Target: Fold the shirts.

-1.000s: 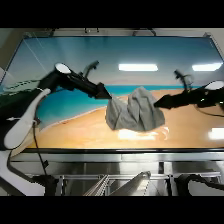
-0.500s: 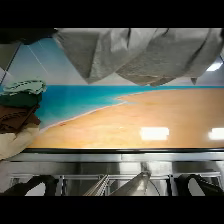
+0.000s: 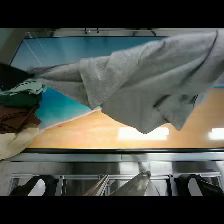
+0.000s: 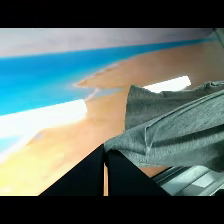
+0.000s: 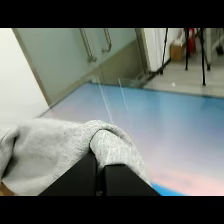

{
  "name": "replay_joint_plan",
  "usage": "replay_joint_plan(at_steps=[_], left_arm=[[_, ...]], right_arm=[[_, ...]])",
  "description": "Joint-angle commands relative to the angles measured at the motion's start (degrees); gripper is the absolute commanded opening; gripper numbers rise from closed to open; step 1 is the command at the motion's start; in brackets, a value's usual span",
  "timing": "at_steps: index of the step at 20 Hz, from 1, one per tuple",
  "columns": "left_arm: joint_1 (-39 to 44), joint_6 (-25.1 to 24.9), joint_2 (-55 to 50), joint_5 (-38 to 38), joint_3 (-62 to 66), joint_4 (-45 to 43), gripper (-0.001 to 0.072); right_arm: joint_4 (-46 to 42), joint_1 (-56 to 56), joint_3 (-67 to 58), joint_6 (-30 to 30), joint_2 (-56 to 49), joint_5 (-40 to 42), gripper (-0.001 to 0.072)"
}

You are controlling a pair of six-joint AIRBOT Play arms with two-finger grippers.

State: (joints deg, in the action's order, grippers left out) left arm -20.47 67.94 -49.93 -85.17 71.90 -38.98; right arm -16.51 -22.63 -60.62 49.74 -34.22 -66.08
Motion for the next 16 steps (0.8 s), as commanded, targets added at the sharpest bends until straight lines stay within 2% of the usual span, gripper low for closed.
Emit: replay_joint_plan(at_steps=[1, 4, 7, 9, 13, 14, 15, 16], left_arm=[[-2.91, -2.99, -0.46, -0.24, -8.92, 2.1, 0.0015], [3.06, -5.77, -9.51, 2.32, -13.22, 2.95, 0.0016], [8.02, -8.39, -22.1, 6.29, -15.23, 2.73, 0.0015], [9.68, -10.01, -31.26, 7.28, -14.08, 3.08, 0.0015], [9.97, -10.03, -46.14, 7.3, -2.47, 3.06, 0.0015], [9.92, -9.99, -48.76, 7.28, 1.42, 3.06, 0.0015], [9.92, -9.01, -50.82, 7.1, 4.92, 3.06, 0.0096], [9.88, -7.28, -52.7, 6.62, 8.63, 2.97, 0.0421]], right_arm=[[0.85, 0.72, 9.22, 0.59, -4.31, 0.13, 0.0015], [1.18, 6.99, 16.63, -2.84, -13.07, 5.88, 0.0015], [1.99, 14.36, 17.86, -7.56, -27.28, 13.86, 0.0015], [2.84, 16.48, 15.98, -10.91, -37.64, 18.12, 0.0015], [2.8, 16.11, 3.61, -10.99, -53.42, 17.66, 0.0016], [2.73, 15.74, -0.13, -10.97, -55.06, 17.62, 0.0087], [2.58, 15.17, -3.96, -10.8, -55.89, 17.62, 0.0353], [2.03, 14.34, -7.06, -10.67, -55.89, 17.59, 0.0468]])
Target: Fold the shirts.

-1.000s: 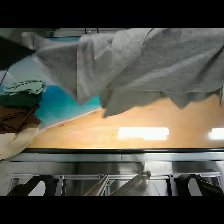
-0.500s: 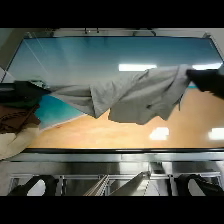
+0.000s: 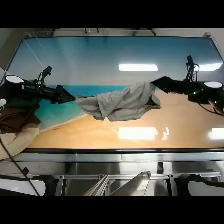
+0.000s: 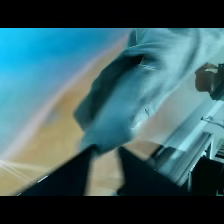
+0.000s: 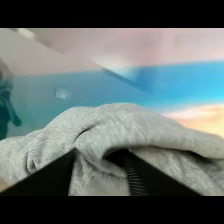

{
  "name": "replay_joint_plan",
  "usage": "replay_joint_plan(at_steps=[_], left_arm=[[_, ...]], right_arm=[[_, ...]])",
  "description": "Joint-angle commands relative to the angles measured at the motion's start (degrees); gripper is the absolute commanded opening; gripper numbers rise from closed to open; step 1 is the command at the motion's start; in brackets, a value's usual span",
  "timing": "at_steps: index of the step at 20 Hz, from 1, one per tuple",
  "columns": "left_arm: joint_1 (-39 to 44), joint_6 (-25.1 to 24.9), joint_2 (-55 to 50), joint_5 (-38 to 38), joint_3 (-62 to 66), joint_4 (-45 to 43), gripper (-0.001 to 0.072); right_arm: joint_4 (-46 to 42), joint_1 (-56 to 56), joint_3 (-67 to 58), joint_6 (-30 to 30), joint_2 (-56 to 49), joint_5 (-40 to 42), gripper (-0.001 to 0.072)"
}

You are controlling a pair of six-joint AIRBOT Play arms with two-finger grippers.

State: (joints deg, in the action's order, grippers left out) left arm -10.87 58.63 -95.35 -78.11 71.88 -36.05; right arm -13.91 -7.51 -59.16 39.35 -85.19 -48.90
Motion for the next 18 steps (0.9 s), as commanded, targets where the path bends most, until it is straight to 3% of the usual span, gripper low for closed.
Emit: replay_joint_plan(at_steps=[1, 5, 6, 8, 13, 18], left_arm=[[-0.13, 3.67, -8.63, -1.42, 11.69, 0.09, 0.072], [-1.2, 5.33, -10.29, -6.95, 17.86, -1.25, 0.072], [-1.18, 5.73, -10.29, -7.56, 18.08, -3.1, 0.072], [-1.16, 6.71, -10.27, -7.98, 17.22, -7.54, 0.072], [1.2, 5.22, -10.29, -3.54, 9.42, -7.96, 0.0719], [2.43, 4.66, -10.29, 2.54, 8.63, -7.98, 0.0702]], right_arm=[[-3.08, -2.14, -11.54, 1.81, -4.44, -0.28, 0.0467], [-21.88, -9.62, -15.1, 17.42, -1.42, -14.4, 0.0449], [-24.46, -10.99, -13.79, 18.49, -1.07, -18.34, 0.0381], [-24.9, -12.44, -7.19, 19.47, -0.35, -22.43, 0.0351], [-20.28, -6.51, 11.67, 19.02, 0.15, -17.9, 0.0353], [-17.46, 8.5, 14.64, 25.62, -1.03, -5.86, 0.0353]])
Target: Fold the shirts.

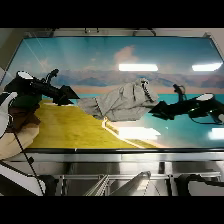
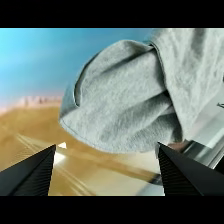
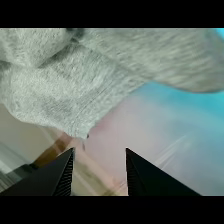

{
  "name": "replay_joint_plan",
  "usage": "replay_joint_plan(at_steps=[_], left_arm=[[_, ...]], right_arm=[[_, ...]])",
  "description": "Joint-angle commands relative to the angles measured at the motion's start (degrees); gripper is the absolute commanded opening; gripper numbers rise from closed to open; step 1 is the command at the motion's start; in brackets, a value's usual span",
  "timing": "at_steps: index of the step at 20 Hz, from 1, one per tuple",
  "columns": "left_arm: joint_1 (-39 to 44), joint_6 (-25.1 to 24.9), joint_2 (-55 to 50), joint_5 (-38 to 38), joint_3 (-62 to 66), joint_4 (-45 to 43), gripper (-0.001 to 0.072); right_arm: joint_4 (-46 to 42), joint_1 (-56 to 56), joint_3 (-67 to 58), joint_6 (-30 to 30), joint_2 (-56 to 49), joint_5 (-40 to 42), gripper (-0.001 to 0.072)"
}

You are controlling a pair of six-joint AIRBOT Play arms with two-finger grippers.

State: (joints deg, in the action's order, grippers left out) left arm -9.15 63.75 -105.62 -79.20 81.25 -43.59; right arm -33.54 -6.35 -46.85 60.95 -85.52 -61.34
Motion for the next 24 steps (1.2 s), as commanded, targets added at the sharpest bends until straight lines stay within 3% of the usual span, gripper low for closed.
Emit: replay_joint_plan(at_steps=[1, 4, 10, 12, 14, 15, 16, 17, 20, 22, 24], left_arm=[[0.83, -0.48, -0.02, 4.55, -0.74, -0.46, 0.0702], [1.51, -0.74, -0.04, 7.63, -0.74, -0.68, 0.0702], [5.35, -0.7, -3.91, 10.03, -0.59, -2.67, 0.0685], [6.56, -0.72, -5.44, 9.6, 1.09, -2.29, 0.0335], [7.48, -0.74, -6.05, 8.55, 4.22, -2.19, 0.009], [8.09, -0.96, -6.08, 7.54, 5.6, -2.1, 0.0021], [8.28, -0.98, -6.1, 5.6, 7.21, -1.6, 0.0021], [8.26, -0.96, -6.05, 2.29, 9.49, -0.83, 0.0019], [5.35, -0.98, -2.58, -7.39, 15.93, 11.56, 0.0017], [0.79, -2.01, 3.21, -11.56, 18.05, 29.77, 0.0018], [-4.11, -2.29, 9.68, -12.35, 18.12, 46.8, 0.0017]], right_arm=[[4.98, 10.1, 2.34, 4.61, -1.42, 8.87, 0.0353], [12.2, 15.37, 2.25, 5.25, -3.58, 14.05, 0.0353], [16.55, 17.55, 1.07, 3.85, -5.33, 16.09, 0.0351], [16.92, 17.55, 1.07, 3.76, -5.33, 15.91, 0.0348], [16.9, 17.55, 1.07, 3.72, -5.33, 15.82, 0.0191], [16.92, 17.55, 1.07, 2.99, -5.33, 15.08, 0.0124], [17.11, 17.53, 0.96, 1.14, -5.31, 13.81, 0.0014], [17.33, 17.31, 0.59, -0.07, -5.05, 11.63, 0.0013], [19.87, 11.26, -3.82, -3.08, 2.05, -3.19, 0.0013], [29.55, 3.02, -9.29, -6.14, 11.76, -10.34, 0.0013], [36.5, -7.54, -16.68, -6.71, 20.94, -9.97, 0.0012]])
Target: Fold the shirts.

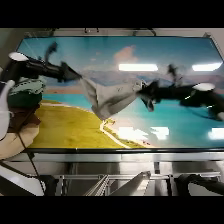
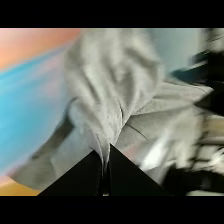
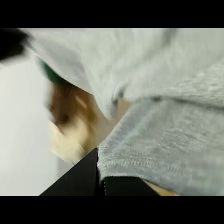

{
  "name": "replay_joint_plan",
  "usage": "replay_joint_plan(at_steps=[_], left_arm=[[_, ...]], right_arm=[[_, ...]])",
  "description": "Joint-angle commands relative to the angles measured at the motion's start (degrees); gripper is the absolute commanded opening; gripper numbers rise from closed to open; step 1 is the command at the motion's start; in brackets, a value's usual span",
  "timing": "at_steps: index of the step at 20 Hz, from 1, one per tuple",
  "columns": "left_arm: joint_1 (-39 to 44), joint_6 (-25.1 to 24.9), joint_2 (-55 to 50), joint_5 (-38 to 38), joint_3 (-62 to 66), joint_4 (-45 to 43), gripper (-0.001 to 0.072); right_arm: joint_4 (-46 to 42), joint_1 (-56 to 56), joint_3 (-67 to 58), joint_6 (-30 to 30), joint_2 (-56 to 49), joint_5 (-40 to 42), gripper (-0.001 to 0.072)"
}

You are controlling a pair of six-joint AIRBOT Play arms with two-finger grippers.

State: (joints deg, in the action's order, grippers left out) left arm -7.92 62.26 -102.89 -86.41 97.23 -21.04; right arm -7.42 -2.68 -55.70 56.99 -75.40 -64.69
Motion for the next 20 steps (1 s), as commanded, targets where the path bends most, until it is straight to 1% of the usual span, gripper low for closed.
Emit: replay_joint_plan(at_steps=[1, 2, 4, 6, 8, 10, 12, 13, 16, 17, 18, 19, 20], left_arm=[[-7.8, -0.79, 10.32, -4.63, 2.14, 30.05, 0.0017], [-10.01, -0.57, 13.31, -4.09, 2.14, 32.98, 0.0018], [-13.33, 1.84, 18.45, -2.6, 2.12, 32.54, 0.0018], [-15.82, 1.9, 22.38, -3.08, 1.7, 32.54, 0.0017], [-18.21, 2.89, 26.1, -5.07, -1.49, 32.59, 0.0018], [-20.61, 2.91, 30.36, -6.47, -7.26, 32.7, 0.0018], [-23.17, 1.16, 35.15, -6.47, -13.11, 33.31, 0.0018], [-24.52, -1.2, 37.66, -6.64, -15.5, 34.38, 0.0018], [-28.26, -1.81, 44.5, -6.67, -20.33, 37.62, 0.0018], [-29.31, -1.81, 46.27, -6.6, -20.7, 36.54, 0.0018], [-30.29, -1.81, 47.47, -5.79, -20.28, 32.83, 0.0018], [-30.71, -1.66, 47.98, -3.82, -19.65, 27.36, 0.0017], [-30.32, -0.61, 47.63, -1.25, -18.95, 20.87, 0.0018]], right_arm=[[12.5, -16.13, -11.3, -2.38, 13.86, -5.77, 0.0012], [14.16, -20.52, -14.29, -1.64, 16.33, -5.01, 0.0013], [15.39, -26.05, -17.42, 0.02, 19.56, -4.57, 0.0013], [16.24, -29.0, -17.68, 0.0, 21.4, -5.35, 0.0013], [16.5, -30.75, -17.68, 0.07, 22.16, -9.55, 0.0013], [18.23, -30.75, -17.68, 1.38, 22.4, -13.75, 0.0013], [21.16, -30.75, -17.68, 1.36, 23.1, -17.05, 0.0013], [21.92, -30.75, -17.68, 1.4, 23.76, -18.43, 0.0013], [22.88, -30.71, -17.68, 1.66, 26.64, -21.31, 0.0013], [21.9, -30.71, -17.68, 2.23, 27.96, -21.16, 0.0013], [18.73, -30.69, -17.68, 2.21, 28.96, -19.85, 0.0014], [12.55, -30.23, -17.66, 2.91, 29.44, -16.83, 0.0014], [5.07, -28.28, -17.42, 4.81, 29.14, -12.5, 0.0014]])
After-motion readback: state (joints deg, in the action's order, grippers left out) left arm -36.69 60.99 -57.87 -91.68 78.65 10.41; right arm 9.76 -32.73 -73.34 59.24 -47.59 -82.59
